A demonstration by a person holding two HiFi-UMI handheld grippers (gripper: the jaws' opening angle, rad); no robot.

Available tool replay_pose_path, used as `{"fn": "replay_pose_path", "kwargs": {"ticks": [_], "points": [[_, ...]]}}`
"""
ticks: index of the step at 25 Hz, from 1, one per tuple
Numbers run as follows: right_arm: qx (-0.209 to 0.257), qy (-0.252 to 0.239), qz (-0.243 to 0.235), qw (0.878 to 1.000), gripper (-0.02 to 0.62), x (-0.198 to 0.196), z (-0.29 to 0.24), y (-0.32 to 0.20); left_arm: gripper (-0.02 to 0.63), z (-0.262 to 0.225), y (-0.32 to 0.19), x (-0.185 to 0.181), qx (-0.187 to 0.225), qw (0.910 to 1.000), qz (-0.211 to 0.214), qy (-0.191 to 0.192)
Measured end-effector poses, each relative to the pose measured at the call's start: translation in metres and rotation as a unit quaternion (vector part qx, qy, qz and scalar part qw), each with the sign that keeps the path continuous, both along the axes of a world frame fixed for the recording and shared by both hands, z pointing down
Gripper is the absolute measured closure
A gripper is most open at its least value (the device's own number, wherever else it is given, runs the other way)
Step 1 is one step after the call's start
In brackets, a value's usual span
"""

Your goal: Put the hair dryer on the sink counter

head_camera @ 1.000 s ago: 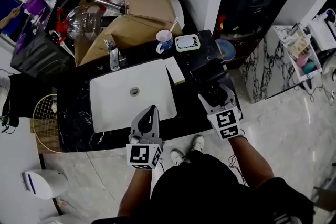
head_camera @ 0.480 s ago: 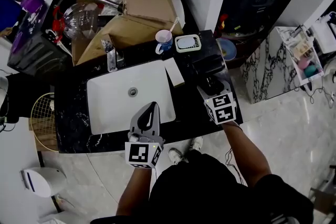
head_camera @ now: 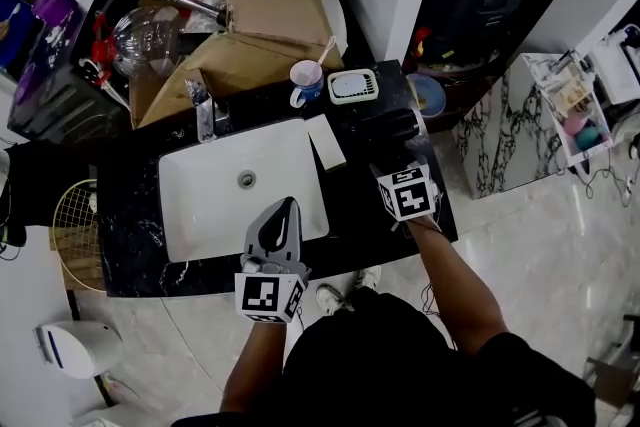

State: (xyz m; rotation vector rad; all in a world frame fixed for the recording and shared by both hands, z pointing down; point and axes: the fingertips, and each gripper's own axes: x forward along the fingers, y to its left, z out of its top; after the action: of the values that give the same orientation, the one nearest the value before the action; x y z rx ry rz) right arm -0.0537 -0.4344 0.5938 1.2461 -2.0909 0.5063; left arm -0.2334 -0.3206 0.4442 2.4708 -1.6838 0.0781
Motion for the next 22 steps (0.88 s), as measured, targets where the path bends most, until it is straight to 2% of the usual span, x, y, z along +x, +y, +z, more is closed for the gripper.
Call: {"fn": "replay_pose_path", "kwargs": {"ticks": [15, 17, 19, 22], "points": [[-0.063, 0.012, 0.009, 0.998, 0.322, 0.001, 0.018, -0.003, 0.612, 0.003, 0.004, 0.0, -0.008, 1.0, 0.0, -0.006], [-0.058, 0.009, 0.011, 0.998, 0.311, 0.002, 0.016, -0.004, 0.612, 0.002, 0.006, 0.0, -0.009, 0.9999, -0.001, -0.006], [-0.045, 0.006, 0.007, 0.999, 0.268, 0.0, 0.012, -0.004, 0.612, 0.001, 0.008, -0.001, -0.008, 0.9999, -0.002, -0.007], [-0.009, 0.008, -0.009, 1.0, 0.25, -0.001, -0.002, -0.005, 0.612, -0.001, 0.012, -0.001, -0.006, 0.9999, 0.0, -0.009]]}}
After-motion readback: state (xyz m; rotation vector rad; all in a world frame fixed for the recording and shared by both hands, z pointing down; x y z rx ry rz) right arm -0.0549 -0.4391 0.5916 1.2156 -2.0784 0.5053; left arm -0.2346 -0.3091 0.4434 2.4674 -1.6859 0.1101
